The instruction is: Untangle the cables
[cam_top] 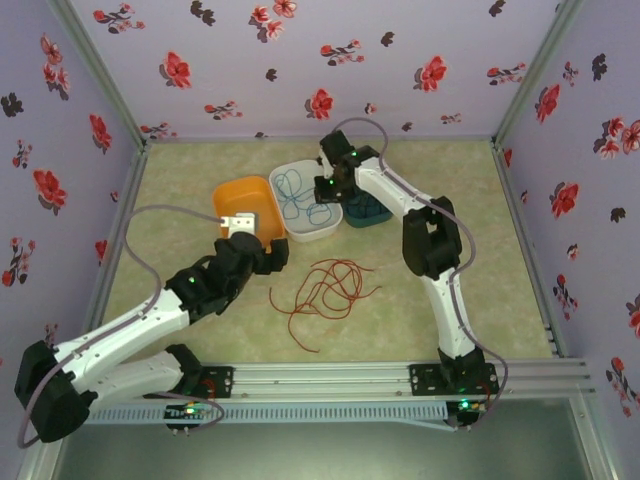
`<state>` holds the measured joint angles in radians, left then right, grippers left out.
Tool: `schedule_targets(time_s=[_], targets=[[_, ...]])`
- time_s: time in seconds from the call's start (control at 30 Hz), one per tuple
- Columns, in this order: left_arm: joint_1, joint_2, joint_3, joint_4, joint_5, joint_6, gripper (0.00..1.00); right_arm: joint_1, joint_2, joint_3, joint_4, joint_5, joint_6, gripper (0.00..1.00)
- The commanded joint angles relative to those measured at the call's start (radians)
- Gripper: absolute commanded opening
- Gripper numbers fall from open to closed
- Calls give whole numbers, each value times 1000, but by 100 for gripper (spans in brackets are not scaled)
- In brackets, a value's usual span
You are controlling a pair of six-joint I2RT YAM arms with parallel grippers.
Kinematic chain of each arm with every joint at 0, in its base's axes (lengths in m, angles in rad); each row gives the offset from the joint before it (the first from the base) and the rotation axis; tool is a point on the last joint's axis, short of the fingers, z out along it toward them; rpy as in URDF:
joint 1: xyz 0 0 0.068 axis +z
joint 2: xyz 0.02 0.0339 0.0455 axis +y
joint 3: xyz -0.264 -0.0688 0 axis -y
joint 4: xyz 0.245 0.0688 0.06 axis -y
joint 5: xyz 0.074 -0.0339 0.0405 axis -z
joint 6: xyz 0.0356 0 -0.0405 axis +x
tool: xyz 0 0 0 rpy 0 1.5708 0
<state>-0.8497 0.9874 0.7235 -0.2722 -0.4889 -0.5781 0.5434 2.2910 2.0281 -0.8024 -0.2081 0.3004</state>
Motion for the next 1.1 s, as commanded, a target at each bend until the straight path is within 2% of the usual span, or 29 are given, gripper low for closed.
schedule_targets(time_s=[0.0,0.33,0.43,0.5,0.6,0.63,0.67,0.87,1.07], targets=[[16,23,34,-33,39,-32,100,0,-128,-77,42,30,26,21],[61,152,72,-94,235,-56,99,1,-471,-487,231,116,84,41],[62,191,79,-110,302,-50,96,1,-574,-593,246,173,93,47],[62,213,80,-125,347,-46,93,6,-642,-664,244,225,98,54],[63,238,77,-163,419,-36,90,22,-749,-778,255,315,109,71],[62,245,77,-176,446,-30,89,28,-785,-819,260,349,116,81],[63,254,77,-191,472,-26,88,36,-817,-859,267,380,122,98],[48,284,80,-264,597,3,81,106,-960,-1033,285,498,146,99],[-1,297,65,-311,685,6,76,221,-1027,-1110,245,591,171,99]])
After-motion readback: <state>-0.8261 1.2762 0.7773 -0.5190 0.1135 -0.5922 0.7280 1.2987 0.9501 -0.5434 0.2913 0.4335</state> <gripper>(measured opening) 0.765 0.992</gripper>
